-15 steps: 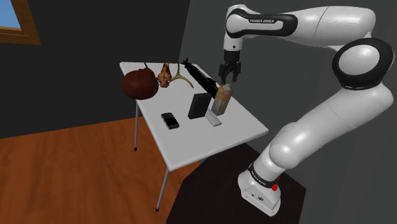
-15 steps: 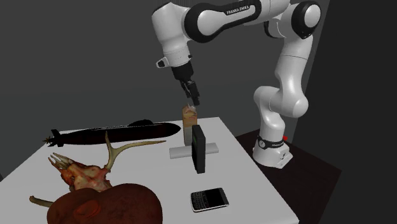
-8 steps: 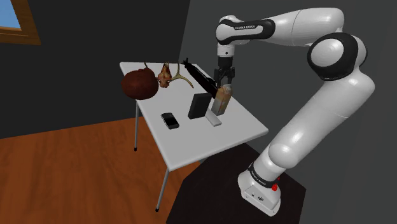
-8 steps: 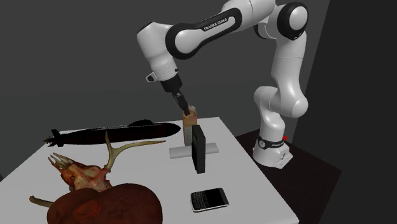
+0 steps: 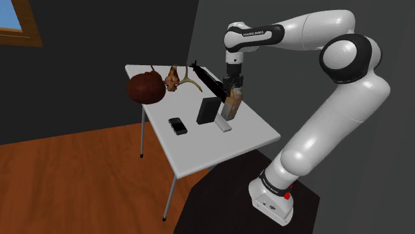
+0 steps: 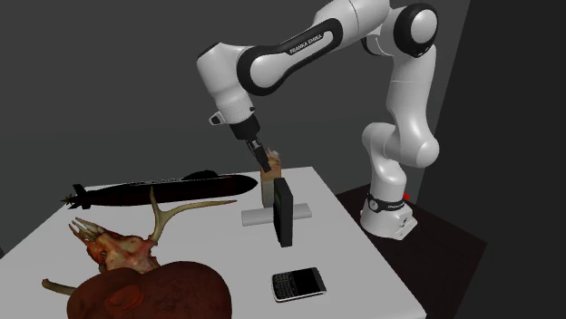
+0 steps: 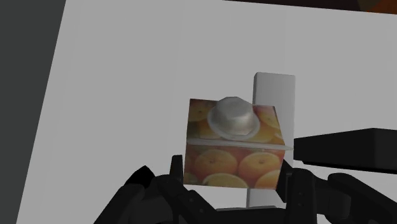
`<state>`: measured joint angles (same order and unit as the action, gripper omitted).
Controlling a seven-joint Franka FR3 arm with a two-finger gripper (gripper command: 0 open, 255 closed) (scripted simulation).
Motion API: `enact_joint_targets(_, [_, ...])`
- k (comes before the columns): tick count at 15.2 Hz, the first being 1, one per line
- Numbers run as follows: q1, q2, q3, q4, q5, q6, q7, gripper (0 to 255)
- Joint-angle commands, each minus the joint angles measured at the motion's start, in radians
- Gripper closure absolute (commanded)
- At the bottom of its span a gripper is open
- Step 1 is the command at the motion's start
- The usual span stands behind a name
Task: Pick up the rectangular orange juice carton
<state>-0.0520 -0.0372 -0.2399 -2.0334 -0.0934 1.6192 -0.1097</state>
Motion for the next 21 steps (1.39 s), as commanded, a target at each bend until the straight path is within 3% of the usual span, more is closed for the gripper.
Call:
enact_joint_targets(1, [0.0, 0.001, 0.0, -0.001, 0.0, 0.0, 0.0, 255])
enact_joint_targets(7, [-0.001, 0.002, -0.001, -0.002, 0.0, 0.003, -0.001, 255])
enact_joint_targets(21, [0.002, -0.028, 0.004, 0.154, -0.005, -0.182, -0.009, 255])
